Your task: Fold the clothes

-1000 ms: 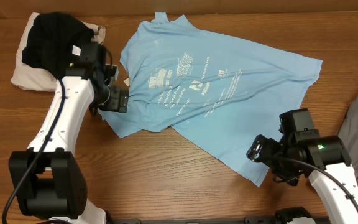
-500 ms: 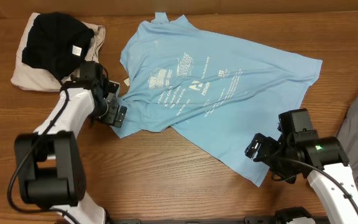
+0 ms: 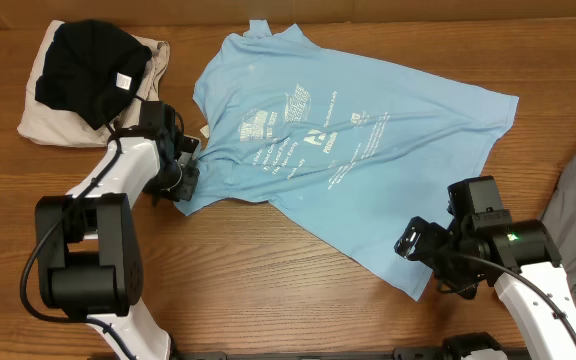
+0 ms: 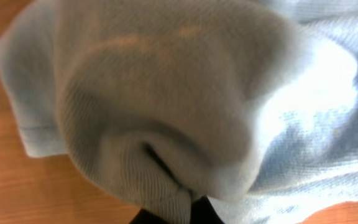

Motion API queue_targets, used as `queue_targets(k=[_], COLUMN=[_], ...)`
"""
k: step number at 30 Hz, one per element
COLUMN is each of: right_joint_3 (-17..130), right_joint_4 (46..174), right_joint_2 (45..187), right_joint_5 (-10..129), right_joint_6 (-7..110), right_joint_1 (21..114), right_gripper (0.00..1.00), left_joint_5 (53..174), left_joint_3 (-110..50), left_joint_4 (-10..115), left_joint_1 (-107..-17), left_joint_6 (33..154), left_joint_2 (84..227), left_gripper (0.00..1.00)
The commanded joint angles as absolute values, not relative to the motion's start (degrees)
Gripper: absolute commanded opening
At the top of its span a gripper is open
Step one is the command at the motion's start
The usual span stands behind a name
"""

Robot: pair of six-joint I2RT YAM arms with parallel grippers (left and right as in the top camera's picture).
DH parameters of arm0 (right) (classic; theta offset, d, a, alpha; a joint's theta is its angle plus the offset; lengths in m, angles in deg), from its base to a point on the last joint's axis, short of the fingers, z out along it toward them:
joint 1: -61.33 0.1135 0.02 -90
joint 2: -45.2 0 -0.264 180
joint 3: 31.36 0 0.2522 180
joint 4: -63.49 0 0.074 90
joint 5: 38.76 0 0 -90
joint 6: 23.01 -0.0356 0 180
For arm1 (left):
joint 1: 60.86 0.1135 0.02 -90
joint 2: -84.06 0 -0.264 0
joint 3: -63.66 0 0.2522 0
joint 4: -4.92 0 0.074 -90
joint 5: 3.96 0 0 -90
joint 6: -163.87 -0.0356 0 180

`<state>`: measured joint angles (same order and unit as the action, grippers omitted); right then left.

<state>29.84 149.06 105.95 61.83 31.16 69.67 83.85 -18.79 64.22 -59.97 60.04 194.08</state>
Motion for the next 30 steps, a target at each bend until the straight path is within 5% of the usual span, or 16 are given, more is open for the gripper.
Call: queue_targets(k=[1, 8, 30], right_joint_3=[29.60, 29.60, 12.88], right_joint_4=[150.55, 153.13, 145.52], right_joint_2=[105.43, 105.71, 109.47], right_joint_5=[62.49, 59.69, 66.36], right_joint_6=[28.75, 25.95, 18.70], right_joint_1=[69.95, 69.95, 70.01], right_gripper=[0.96, 0.89, 0.84], left_joint_5=[81.20, 90.08, 105.55], left_joint_3=[-21.69, -32.21, -32.86], left_joint_4=[73.84, 96.09, 97.86], left_joint_1=[-59.43, -59.38, -67.40], left_joint_6=[72.37, 77.70, 71.15], left_joint_2=[197.18, 196.81, 194.39], left_gripper=[0.04, 0.04, 0.04])
